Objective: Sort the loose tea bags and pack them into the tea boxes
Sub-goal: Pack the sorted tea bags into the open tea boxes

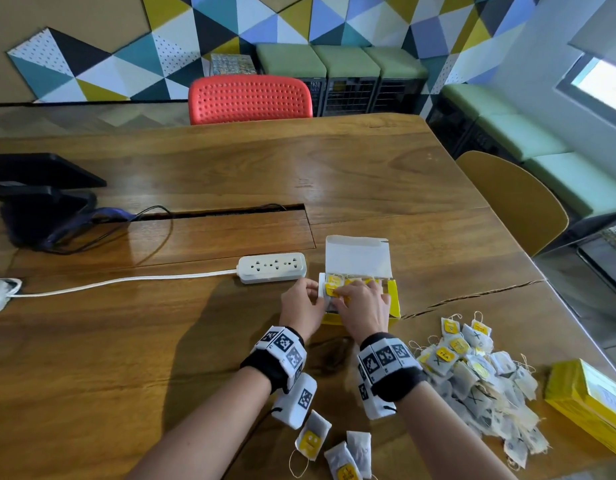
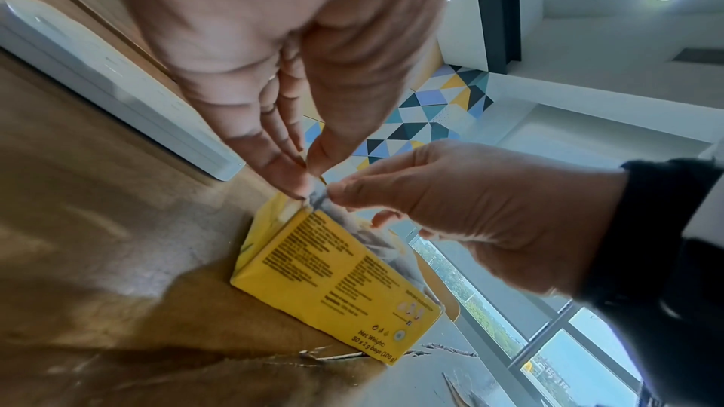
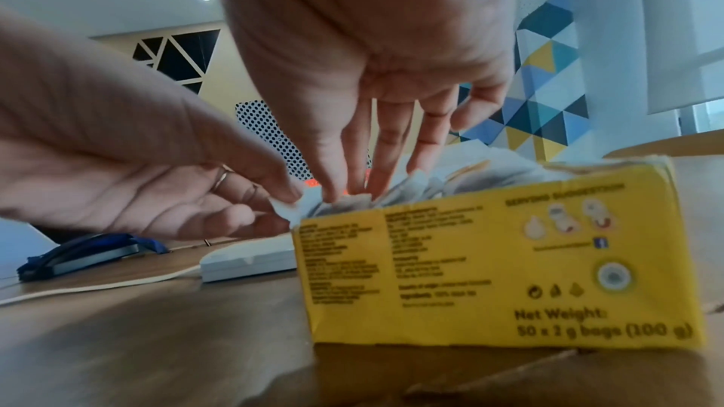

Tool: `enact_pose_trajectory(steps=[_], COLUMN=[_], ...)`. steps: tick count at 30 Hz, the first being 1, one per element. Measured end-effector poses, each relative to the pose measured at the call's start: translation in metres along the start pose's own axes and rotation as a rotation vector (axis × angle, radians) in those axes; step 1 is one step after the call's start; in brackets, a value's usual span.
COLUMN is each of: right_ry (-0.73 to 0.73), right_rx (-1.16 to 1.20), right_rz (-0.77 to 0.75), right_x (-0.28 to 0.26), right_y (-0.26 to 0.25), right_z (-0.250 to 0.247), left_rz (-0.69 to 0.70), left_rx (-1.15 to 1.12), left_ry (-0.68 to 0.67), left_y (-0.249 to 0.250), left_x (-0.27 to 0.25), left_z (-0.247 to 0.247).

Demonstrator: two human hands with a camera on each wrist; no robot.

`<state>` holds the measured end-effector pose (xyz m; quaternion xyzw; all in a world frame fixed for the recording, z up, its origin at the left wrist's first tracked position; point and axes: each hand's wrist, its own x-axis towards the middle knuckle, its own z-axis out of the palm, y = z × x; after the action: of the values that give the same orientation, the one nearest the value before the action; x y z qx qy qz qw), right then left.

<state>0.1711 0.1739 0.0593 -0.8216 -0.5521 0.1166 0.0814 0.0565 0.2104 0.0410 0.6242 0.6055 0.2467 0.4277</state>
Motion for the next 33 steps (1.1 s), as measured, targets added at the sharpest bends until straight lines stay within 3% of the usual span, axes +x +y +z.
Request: enact_pose_trajectory(steps=[6, 10, 14, 17, 20, 23, 25, 27, 31, 33], right_ry=[0.103, 0.026, 0.083, 0.128, 0.01, -0.29, -0.494, -0.603, -0.571, -0.553], right_rx=[-0.087, -0.145, -0.009, 0.251, 0.386, 0.258, 0.138, 0.038, 0.05, 0.087], right_rz=[-0.112, -0.17, -0.133, -0.131, -0.188, -0.215, -0.208, -0.203, -0.231, -0.221], right_x=[0.002, 0.002, -0.002, -0.022, -0.059, -0.096, -0.117, -0.134, -0.144, -0.144], right_y=[0.004, 0.004, 0.013, 0.027, 0.046, 0.067, 0.077, 0.083, 0.086, 0.085], right_z=[-0.002, 0.002, -0.004, -0.007, 0.0, 0.009, 0.017, 0.025, 0.034, 0.033], left_rz=[-0.032, -0.021, -0.001, 0.029, 0.068, 0.121, 0.138, 0.185, 0.34, 0.401], left_rx=[-0.02, -0.031, -0.008, -0.005, 0.018, 0.06, 0.088, 0.153, 0.506, 0.649], left_ry=[-0.006, -0.003, -0.024, -0.048, -0.095, -0.151, -0.245, -0.395, -0.773, -0.864], left_y=[-0.001, -0.001, 0.0, -0.003, -0.012, -0.025, -0.035, -0.045, -0.052, -0.051], left_x=[-0.001, -0.001, -0.005, -0.012, -0.026, -0.051, -0.068, -0.083, -0.1, -0.104], left_z=[0.0, -0.001, -0.005, -0.008, -0.011, -0.012, -0.012, -0.012, -0.015, -0.014])
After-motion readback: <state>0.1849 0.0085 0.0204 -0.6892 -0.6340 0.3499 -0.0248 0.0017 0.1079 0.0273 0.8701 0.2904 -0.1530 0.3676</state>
